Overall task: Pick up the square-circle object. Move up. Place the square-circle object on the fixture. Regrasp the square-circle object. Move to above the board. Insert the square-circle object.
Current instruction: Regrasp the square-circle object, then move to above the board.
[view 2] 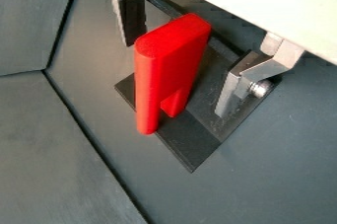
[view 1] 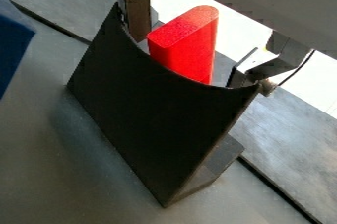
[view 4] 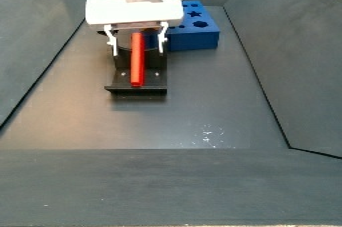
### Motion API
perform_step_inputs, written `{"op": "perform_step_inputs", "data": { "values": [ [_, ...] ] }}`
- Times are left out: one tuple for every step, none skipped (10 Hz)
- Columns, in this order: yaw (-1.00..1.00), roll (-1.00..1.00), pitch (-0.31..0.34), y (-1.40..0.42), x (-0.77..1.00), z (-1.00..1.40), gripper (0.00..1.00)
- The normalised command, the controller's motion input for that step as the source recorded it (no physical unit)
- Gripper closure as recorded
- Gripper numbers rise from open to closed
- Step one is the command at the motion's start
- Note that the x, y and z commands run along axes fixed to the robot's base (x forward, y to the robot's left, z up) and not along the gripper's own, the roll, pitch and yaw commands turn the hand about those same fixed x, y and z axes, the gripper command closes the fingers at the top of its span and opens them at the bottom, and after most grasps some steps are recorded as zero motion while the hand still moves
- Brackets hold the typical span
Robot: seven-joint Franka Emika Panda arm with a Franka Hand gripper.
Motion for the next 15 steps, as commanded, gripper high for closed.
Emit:
{"op": "perform_step_inputs", "data": {
  "values": [
    [0.00,0.00,0.000,0.00,0.00,0.00,1.00],
    [-0.39,-0.25,-0.175,-0.19,0.16,1.00,1.00],
    [-0.38,-0.25,-0.159,-0.18,0.15,1.00,1.00],
    [-0.35,-0.22,-0.098,-0.17,0.14,1.00,1.00],
    [-0.32,-0.19,-0.036,-0.16,0.13,1.00,1.00],
    [-0.27,-0.16,0.048,-0.15,0.12,1.00,1.00],
    [-0.22,-0.14,0.106,-0.15,0.12,1.00,1.00],
    [-0.17,-0.12,0.157,-0.14,0.11,1.00,1.00],
    [-0.12,-0.10,0.197,-0.14,0.10,1.00,1.00],
    [-0.05,-0.07,0.238,-0.13,0.10,1.00,1.00],
    [0.00,-0.05,0.253,-0.13,0.10,1.00,1.00],
    [0.07,-0.04,0.264,-0.12,0.10,1.00,1.00],
    [0.11,-0.02,0.255,-0.12,0.10,1.00,1.00],
    [0.13,-0.02,0.244,-0.12,0.10,1.00,1.00],
    [0.17,-0.02,0.201,-0.11,0.10,1.00,1.00]
  ]
}}
